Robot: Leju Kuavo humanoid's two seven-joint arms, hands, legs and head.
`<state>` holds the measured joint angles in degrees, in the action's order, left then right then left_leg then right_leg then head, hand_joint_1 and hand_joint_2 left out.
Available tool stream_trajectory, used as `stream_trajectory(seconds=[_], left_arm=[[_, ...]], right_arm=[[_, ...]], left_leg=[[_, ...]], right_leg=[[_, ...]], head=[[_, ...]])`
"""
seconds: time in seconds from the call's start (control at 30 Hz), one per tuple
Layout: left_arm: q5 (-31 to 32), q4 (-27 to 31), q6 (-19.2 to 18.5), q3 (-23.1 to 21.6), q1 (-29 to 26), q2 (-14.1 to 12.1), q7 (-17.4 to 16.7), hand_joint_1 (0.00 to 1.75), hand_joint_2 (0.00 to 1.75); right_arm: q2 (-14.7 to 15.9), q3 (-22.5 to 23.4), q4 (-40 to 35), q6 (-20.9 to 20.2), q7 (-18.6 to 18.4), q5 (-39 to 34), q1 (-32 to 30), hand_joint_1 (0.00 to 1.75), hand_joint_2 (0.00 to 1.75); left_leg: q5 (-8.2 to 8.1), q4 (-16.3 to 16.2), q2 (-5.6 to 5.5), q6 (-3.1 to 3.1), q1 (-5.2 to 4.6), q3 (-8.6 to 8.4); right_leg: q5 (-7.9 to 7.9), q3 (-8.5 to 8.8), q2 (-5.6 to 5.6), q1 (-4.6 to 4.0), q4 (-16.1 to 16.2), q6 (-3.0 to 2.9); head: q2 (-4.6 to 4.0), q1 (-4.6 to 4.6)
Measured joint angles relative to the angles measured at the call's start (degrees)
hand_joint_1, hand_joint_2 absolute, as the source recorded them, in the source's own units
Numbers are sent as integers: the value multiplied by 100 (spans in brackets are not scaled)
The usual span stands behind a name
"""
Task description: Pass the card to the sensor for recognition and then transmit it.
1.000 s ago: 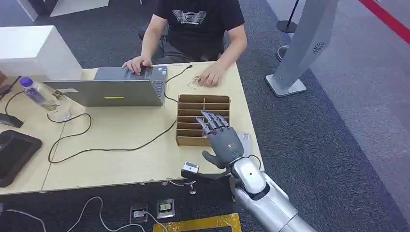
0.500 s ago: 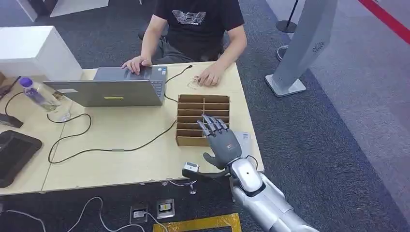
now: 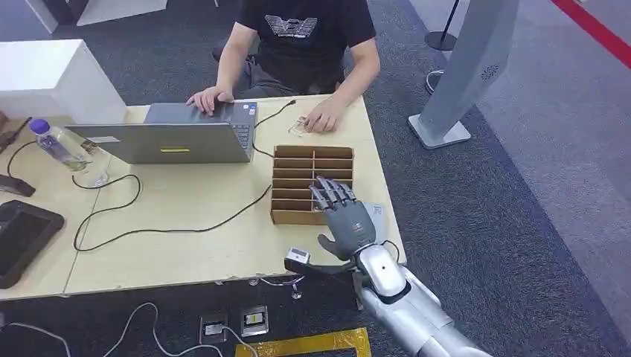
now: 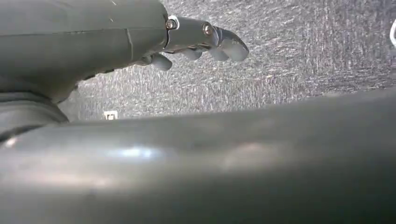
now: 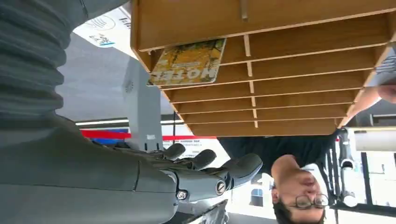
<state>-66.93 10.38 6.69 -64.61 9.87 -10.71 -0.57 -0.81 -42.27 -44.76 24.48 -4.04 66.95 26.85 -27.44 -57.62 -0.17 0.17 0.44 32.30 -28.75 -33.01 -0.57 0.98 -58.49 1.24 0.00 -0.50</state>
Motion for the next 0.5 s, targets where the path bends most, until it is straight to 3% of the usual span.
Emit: stream_trajectory(seconds=[0.5], left_arm=[[85,0,-15,-35,15,-15,17,0,0]], right_arm=[[168,-2,-13,-63,-212,-101,-184,0,175]], left_leg=[[0,0,1,0,0,0]], right_leg=[[0,-1,2,0,0,0]], head=[[0,0]])
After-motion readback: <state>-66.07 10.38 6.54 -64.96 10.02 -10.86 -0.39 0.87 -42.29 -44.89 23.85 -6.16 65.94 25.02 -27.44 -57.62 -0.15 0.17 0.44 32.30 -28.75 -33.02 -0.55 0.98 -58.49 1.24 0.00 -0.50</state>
